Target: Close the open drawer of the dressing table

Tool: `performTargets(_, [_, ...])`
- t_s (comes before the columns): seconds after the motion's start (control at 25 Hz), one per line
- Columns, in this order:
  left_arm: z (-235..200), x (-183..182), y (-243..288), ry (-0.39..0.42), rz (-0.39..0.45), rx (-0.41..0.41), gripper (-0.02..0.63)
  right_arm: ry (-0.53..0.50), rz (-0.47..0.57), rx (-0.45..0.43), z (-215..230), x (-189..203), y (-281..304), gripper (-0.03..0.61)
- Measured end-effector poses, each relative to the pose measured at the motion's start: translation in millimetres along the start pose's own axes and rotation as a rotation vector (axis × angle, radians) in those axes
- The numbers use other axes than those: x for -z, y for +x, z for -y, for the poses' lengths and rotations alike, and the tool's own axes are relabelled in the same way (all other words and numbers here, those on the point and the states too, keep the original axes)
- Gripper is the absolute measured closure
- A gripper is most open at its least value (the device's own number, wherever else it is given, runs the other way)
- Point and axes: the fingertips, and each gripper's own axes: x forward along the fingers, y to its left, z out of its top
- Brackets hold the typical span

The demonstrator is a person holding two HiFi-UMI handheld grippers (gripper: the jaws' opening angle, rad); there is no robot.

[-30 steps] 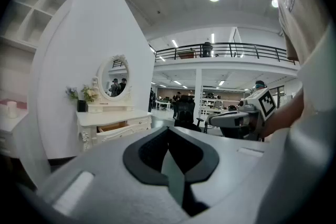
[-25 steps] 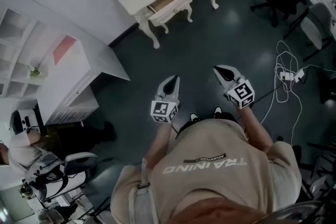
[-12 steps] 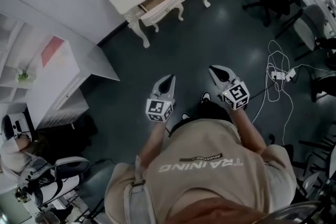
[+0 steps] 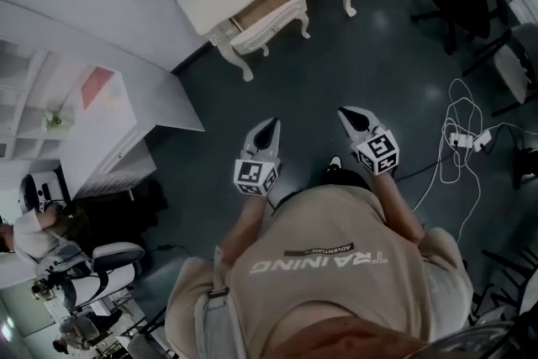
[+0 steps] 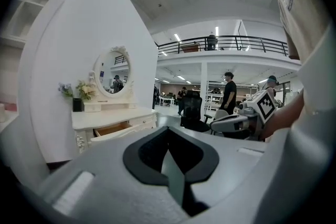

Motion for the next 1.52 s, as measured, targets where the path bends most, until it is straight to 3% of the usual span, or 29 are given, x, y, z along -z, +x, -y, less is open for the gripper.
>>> performTargets(0.24, [0, -6, 54, -0.092, 0.017, -0.048, 0.607, -0.024, -0.001, -0.083, 48, -9, 24, 0.575])
performTargets(0.68, [-59, -2, 101, -0.101, -0.009, -0.101, 0.607, 0.036, -0.025, -0.117, 92, -13, 92, 0.575])
performTargets(0.84, [-90, 10, 122, -0.123, -0.019, -0.085, 0.607, 0.034, -0.041, -0.105, 99, -22, 120, 0.575])
performTargets(1.0, [-120, -10, 159, -0.113, 0.010, -0.050, 0.607, 0.034, -0.054, -0.083, 114, -45, 144, 0.575])
performTargets(1.16, [-159, -33, 197, -0.081, 0.038, 0.005, 0.607, -0.003, -0.070, -0.062, 129, -66, 184, 0.575])
performTargets(1.36, [-205, -31, 222, -0.063, 0.010, 0.046, 0.607, -0.086, -0.110, -0.048, 124, -79, 239, 0.575])
performTargets(1.52, [-230, -21, 245, -0.080, -0.029, 0.091, 0.607, -0.027, -0.102, -0.024, 132, -88, 270, 0.575])
